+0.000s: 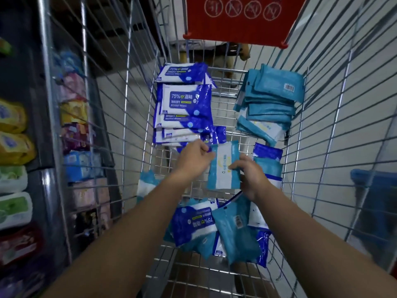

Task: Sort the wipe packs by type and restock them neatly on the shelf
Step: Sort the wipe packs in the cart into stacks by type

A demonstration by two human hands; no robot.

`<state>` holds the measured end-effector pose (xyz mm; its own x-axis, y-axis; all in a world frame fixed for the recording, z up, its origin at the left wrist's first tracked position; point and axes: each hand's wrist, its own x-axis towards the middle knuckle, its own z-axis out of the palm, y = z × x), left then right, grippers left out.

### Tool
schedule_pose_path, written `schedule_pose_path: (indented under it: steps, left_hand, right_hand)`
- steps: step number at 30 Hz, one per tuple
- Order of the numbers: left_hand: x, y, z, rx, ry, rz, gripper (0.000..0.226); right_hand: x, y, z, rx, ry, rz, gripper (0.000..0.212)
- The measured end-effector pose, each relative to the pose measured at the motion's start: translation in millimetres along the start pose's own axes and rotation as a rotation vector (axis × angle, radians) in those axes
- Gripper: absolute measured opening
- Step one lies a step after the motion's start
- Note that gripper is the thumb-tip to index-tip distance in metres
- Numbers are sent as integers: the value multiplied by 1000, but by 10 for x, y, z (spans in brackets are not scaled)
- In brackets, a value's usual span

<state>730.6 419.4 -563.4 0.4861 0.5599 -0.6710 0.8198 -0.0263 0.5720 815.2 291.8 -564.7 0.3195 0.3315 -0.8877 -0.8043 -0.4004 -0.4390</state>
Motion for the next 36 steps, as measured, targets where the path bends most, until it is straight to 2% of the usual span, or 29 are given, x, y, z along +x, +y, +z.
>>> schedule_pose_path:
  steps: [1, 2, 4, 6, 10, 13, 16, 17, 19, 21, 24, 26, 29, 31, 33, 36]
  left_hand:
    - [-24, 27, 91, 1, -43, -9, 19]
    - [-36, 74, 166, -98, -67, -47, 21]
    - [-14, 226, 244, -454, -83, -146, 22]
    - [49, 401, 265, -671, -94, -153, 31]
    - [283, 857, 252, -824, -115, -36, 40]
    - [508, 1272, 259, -913, -157, 28, 34]
    - [685, 1584, 394, -1008, -212, -9, 37]
    - [721, 1631, 448, -939, -216, -22, 42]
    - [785, 1636, 574, -698, -214, -29, 56]
    - [812, 1548, 647, -467, -147, 25, 64]
    - [734, 1336, 647, -219, -27, 215, 54]
    - [674, 1176, 634, -87, 0, 314, 35]
    - [607, 889, 665, 40, -187, 299, 12]
    - [556, 676, 722, 175, -317, 247, 12]
    - [470, 456, 798, 230, -356, 199, 17]
    - [344, 259, 885, 67, -293, 166, 24]
  right_hand:
    - [-11, -7, -16, 71, -20, 0, 27]
    - [-13, -16, -30, 138, -53, -1, 24]
    - [-16, -58, -52, 273, -114, -6, 23]
    - [4, -149, -82, 453, -122, -8, 22]
    - [118, -414, -175, 741, -137, -104, 36]
    - [244, -607, -246, 792, 27, -147, 29]
    - [404, -657, -313, 558, 262, -187, 12]
    - [438, -612, -345, 367, 388, -248, 7]
    - [462, -440, -446, -267, 631, -400, 8]
    - [409, -235, -527, -743, 673, -485, 20]
    - [357, 0, -582, -1123, 625, -510, 27]
    - [329, 53, -577, -1248, 598, -506, 36]
    - [284, 85, -547, -1343, 546, -461, 50]
    - [285, 64, -524, -1375, 521, -398, 58]
    - [303, 4, -485, -1337, 527, -309, 66]
    - [337, -106, -433, -1180, 553, -257, 73]
